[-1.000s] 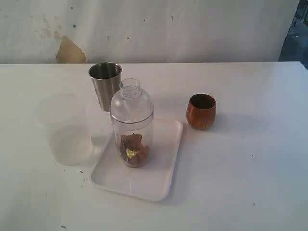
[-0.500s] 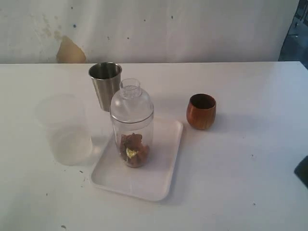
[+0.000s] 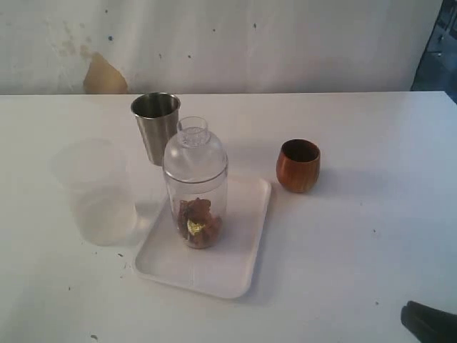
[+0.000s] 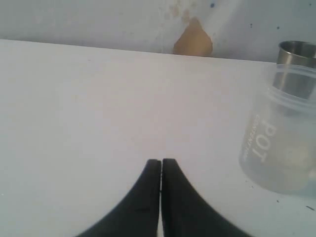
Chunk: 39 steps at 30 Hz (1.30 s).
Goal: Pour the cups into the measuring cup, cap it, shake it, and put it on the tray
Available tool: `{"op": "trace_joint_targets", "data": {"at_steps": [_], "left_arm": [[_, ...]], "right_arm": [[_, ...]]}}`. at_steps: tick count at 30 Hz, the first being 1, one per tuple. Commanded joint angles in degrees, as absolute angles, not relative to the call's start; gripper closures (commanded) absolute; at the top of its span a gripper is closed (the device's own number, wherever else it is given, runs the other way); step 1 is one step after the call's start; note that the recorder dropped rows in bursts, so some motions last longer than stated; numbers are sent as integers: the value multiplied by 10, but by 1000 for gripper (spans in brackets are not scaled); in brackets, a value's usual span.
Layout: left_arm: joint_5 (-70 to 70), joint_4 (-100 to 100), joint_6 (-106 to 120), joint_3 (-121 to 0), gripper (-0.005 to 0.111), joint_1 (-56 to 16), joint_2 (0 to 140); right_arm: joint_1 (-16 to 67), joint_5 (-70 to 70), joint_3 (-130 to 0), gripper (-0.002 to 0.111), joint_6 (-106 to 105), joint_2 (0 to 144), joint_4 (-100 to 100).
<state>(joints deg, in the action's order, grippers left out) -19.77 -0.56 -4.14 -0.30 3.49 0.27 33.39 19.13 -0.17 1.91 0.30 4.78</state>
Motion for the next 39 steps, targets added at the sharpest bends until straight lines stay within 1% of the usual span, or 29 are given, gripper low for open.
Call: {"op": "trace_joint_targets", "data": {"at_steps": [1,5,8,21,31,39], "left_arm": [[-193,-5,-40,0,106,33,0],[-193,-5,-40,0,106,33,0],[-193,-5,-40,0,106,33,0],[-193,-5,-40,0,106,33,0],[-193,-5,-40,0,106,33,0],[-193,-5,-40,0,106,33,0]], "right_arm": [[252,192,0,108,16,0,47],[147,192,0,108,16,0,45],[106,192,0,108,16,0,47],[96,192,0,108,16,0,47],[-5,192,0,108,-13,0,47],[-10,197,0,108,-4,0,47]]}}
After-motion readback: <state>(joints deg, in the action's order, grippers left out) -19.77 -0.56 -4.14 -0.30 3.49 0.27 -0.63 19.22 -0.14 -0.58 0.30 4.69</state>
